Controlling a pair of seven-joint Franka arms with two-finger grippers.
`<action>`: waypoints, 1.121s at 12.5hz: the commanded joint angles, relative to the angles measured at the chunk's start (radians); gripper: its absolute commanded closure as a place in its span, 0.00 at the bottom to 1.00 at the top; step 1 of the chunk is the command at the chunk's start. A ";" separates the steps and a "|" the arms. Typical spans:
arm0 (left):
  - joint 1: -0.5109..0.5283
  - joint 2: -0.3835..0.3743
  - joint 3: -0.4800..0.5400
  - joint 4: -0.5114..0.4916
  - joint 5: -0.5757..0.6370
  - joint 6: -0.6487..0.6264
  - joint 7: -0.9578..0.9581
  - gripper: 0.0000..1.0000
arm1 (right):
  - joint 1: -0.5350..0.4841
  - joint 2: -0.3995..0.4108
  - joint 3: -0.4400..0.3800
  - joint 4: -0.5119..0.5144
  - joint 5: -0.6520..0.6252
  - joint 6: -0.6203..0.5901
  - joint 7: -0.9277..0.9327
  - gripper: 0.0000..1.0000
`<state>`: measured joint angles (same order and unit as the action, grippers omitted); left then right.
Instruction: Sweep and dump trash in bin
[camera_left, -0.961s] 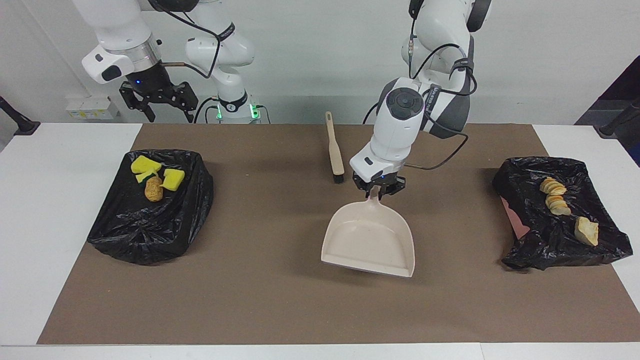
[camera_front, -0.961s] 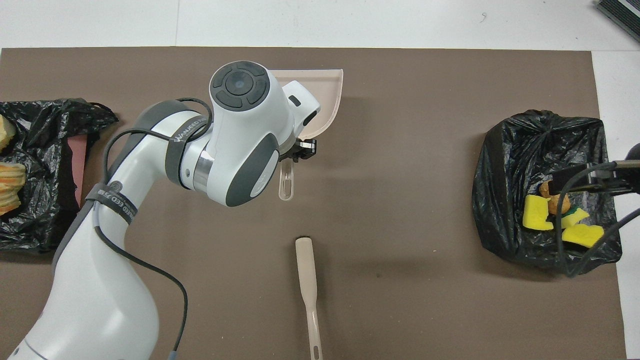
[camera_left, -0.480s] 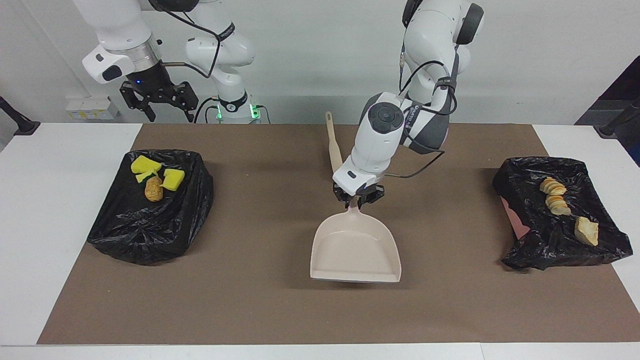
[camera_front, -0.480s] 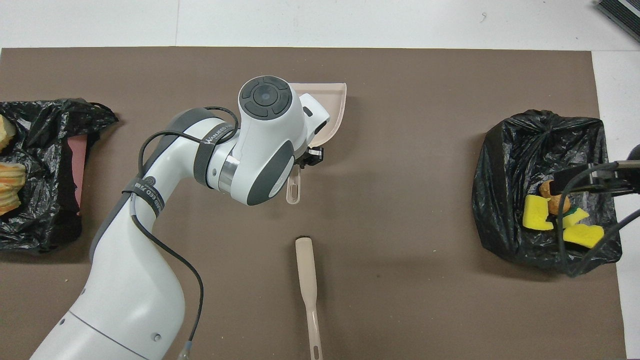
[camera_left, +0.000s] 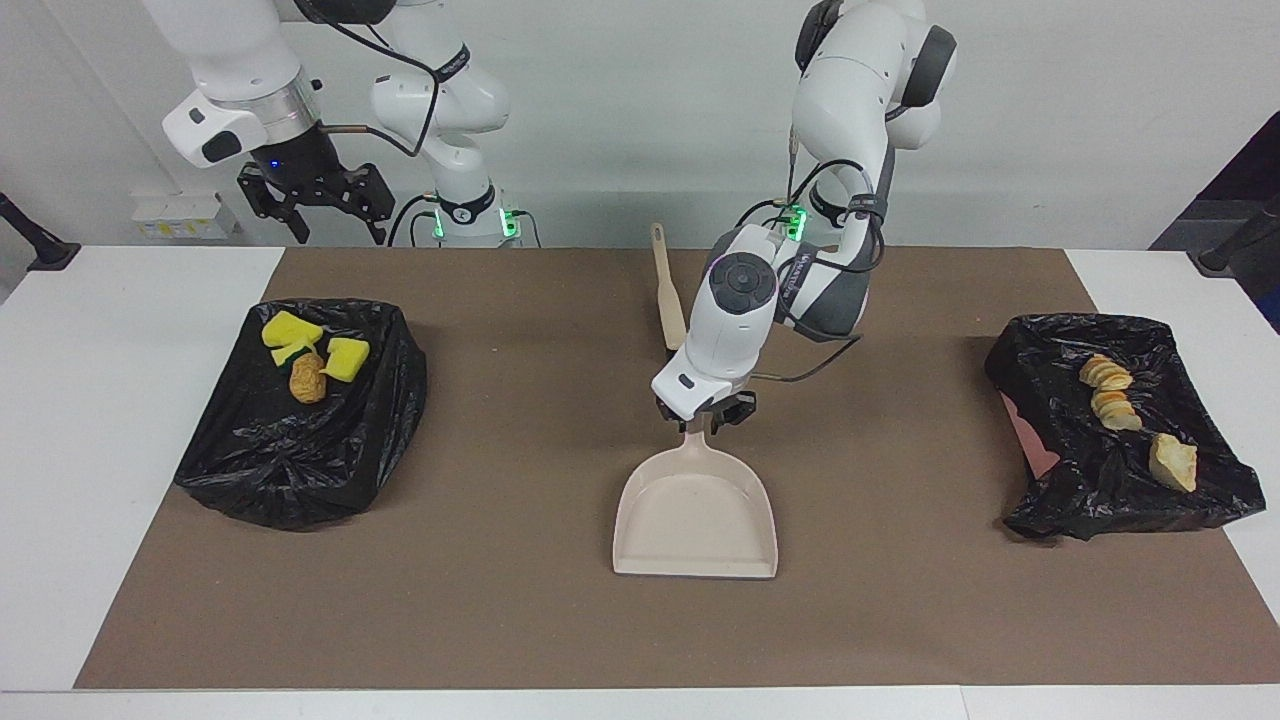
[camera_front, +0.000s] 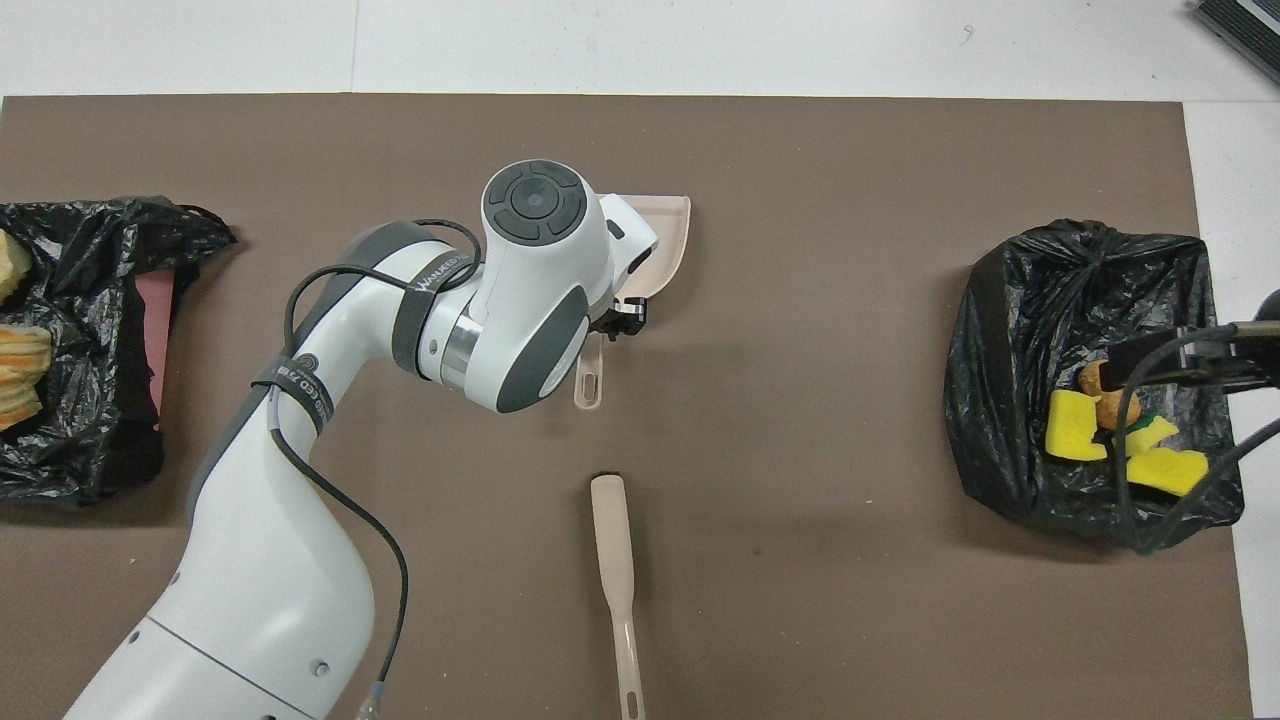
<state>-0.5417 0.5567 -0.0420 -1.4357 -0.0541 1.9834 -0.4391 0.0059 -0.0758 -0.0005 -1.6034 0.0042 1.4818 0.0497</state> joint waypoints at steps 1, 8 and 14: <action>0.012 -0.032 0.013 -0.020 0.023 0.044 0.003 0.00 | -0.012 -0.025 0.004 -0.027 -0.012 -0.003 -0.030 0.00; 0.175 -0.272 0.024 -0.045 0.045 -0.122 0.336 0.00 | -0.014 -0.025 0.002 -0.027 -0.012 -0.003 -0.030 0.00; 0.336 -0.460 0.025 -0.048 0.045 -0.287 0.529 0.00 | -0.012 -0.025 0.002 -0.027 -0.012 -0.003 -0.028 0.00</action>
<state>-0.2409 0.1616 -0.0076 -1.4364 -0.0209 1.7209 0.0476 0.0051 -0.0772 -0.0016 -1.6048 0.0042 1.4818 0.0497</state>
